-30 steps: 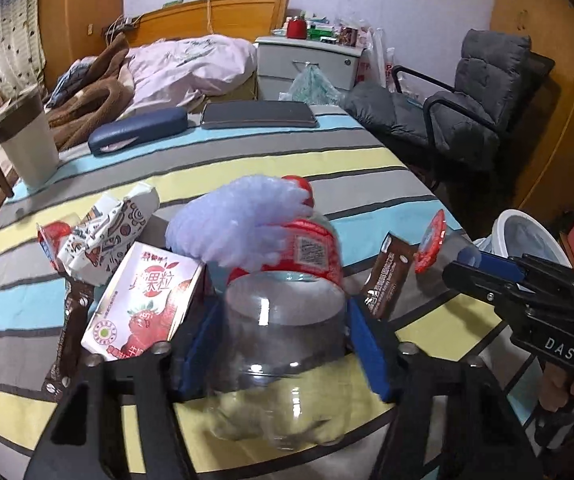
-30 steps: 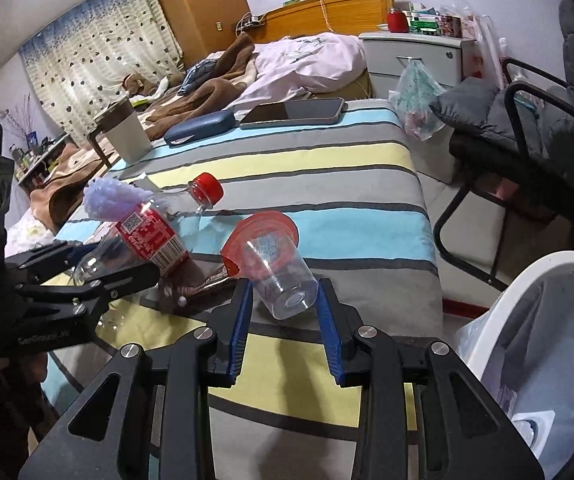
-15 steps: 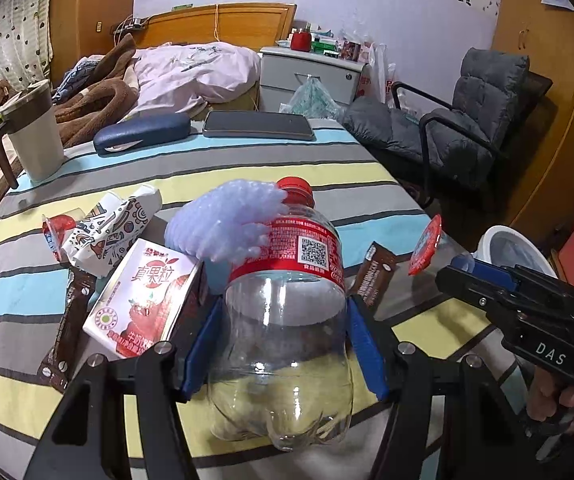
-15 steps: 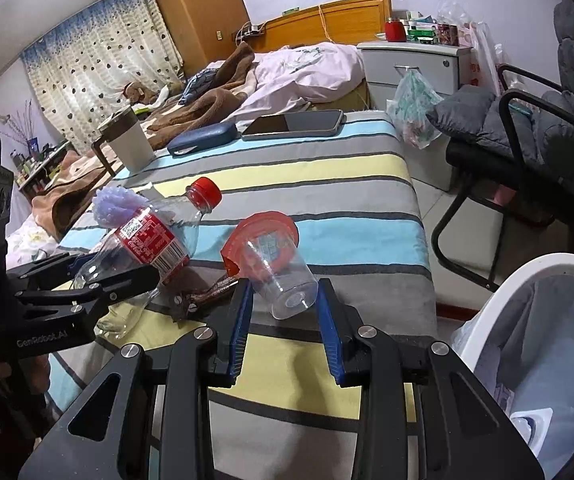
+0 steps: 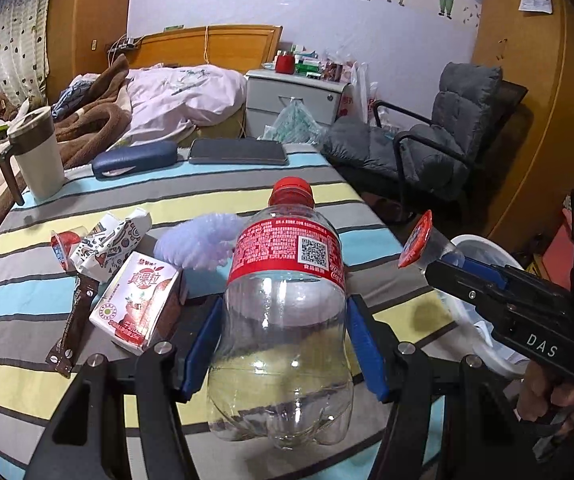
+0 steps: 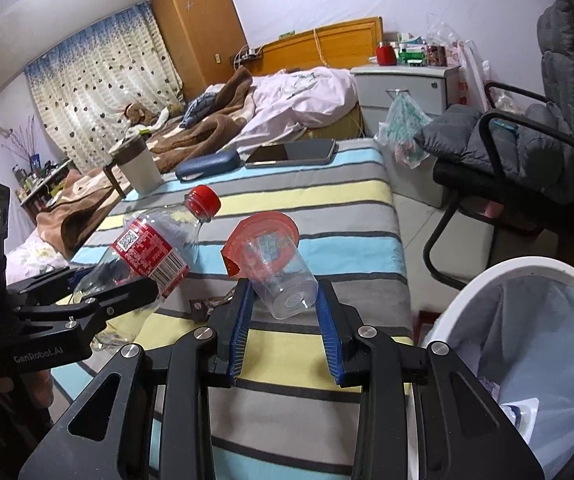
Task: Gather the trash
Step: 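Carry cup and bottle over the bin and open both tools to drop them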
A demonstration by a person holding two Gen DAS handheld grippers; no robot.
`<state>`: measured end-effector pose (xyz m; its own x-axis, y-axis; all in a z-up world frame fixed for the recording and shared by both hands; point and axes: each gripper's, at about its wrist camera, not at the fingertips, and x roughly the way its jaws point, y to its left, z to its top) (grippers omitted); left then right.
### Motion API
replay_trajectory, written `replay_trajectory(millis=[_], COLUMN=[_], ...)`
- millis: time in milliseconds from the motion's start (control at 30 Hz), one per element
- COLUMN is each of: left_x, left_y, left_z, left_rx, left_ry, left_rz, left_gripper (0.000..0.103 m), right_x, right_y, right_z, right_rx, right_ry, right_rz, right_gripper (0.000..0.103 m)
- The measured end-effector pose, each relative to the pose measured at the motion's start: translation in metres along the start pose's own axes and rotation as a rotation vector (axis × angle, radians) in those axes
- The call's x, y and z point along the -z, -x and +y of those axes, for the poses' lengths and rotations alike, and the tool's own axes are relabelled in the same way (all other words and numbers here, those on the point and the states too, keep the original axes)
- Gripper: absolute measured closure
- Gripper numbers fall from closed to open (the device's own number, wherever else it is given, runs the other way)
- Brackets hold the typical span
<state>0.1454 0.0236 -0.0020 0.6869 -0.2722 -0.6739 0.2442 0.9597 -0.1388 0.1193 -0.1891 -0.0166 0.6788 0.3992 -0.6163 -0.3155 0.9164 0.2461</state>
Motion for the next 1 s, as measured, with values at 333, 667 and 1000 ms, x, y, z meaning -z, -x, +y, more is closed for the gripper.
replay_trajectory(millis=[333,667,1000], left_x=[-0.005,-0.003,0.003], left_y=[0.013,0.001,-0.018], left_z=[-0.044,-0.111,-0.174], left_rx=[0.060,0.148,0.239], left_ry=[-0.067,-0.158,-0.248], left_rz=[-0.041,-0.026,0.026], left_gripper=[0.039,0.039,0.039], right_x=[0.007,0.016,0.036], right_y=[0.035,0.069,0.086], right_z=[-0.017,-0.052,-0.089], right_rx=[0.072,0.220,0.355], right_ry=[-0.038,-0.093,-0.158], right_rz=[-0.069,-0.117,-0.089], right_gripper=[0.068,0.068,0.068])
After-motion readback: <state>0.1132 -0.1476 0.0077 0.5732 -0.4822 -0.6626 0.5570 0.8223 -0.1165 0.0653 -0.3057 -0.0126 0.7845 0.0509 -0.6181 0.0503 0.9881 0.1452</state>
